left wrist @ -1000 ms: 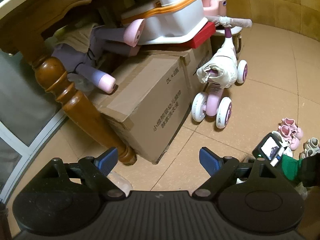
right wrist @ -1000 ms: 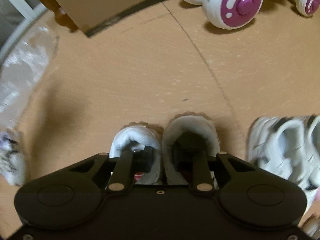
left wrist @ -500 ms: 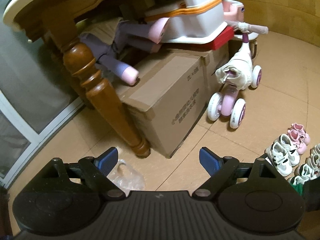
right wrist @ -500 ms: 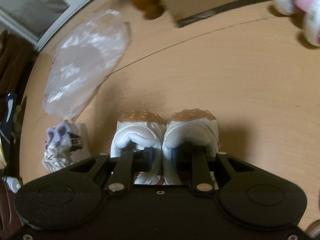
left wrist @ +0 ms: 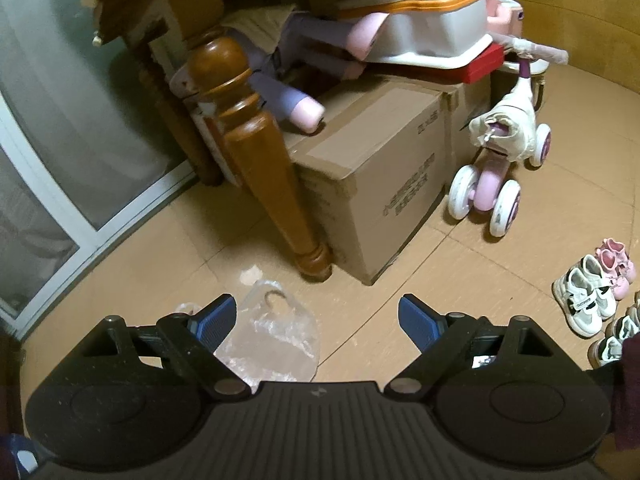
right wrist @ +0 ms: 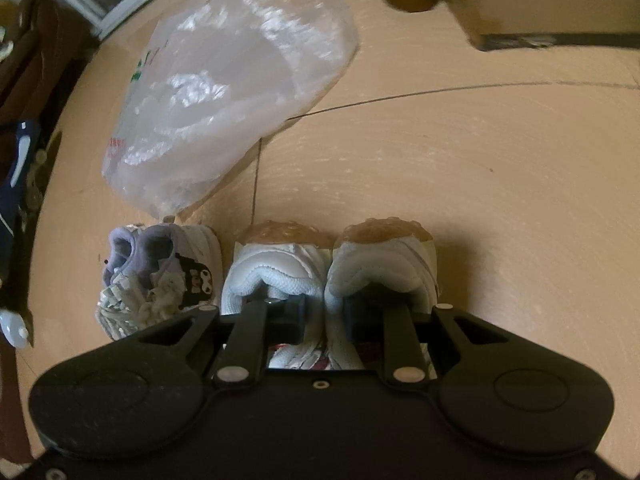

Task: Organize scattered shoes
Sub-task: 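Carry the white sneaker pair with the right tool toward the lavender pair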

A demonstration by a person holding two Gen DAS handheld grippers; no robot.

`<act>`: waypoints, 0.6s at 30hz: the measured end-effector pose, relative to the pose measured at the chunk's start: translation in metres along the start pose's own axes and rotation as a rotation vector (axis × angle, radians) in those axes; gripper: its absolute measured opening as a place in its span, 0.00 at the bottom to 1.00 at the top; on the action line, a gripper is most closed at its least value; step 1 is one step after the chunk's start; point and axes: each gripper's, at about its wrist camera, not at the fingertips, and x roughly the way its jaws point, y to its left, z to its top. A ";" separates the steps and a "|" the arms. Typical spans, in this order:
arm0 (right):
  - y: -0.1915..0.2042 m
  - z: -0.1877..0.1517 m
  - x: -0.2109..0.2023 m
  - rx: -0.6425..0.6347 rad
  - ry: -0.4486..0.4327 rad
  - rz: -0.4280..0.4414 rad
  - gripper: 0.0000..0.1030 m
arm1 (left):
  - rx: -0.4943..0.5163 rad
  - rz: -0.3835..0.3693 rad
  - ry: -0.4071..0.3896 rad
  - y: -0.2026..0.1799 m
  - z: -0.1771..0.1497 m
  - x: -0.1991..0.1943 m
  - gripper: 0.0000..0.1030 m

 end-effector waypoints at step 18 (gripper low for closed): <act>0.020 0.024 0.035 0.118 0.010 0.037 0.32 | -0.011 0.018 0.009 0.015 -0.009 0.000 0.86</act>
